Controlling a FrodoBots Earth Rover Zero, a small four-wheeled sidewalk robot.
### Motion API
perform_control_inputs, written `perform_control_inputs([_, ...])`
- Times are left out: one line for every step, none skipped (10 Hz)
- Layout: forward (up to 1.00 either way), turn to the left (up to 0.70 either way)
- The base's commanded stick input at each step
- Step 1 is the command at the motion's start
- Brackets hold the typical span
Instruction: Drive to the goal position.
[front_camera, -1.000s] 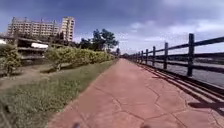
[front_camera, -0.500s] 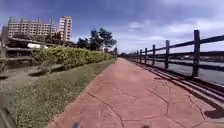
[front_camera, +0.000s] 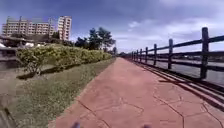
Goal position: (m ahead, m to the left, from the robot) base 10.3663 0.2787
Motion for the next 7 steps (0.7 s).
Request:
perform_control_inputs([0.7, 0.0])
perform_control_inputs([0.7, 0.0])
perform_control_inputs([0.7, 0.0])
perform_control_inputs([0.7, 0.0])
perform_control_inputs([0.7, 0.0])
perform_control_inputs([0.7, 0.0])
perform_control_inputs([0.7, 0.0])
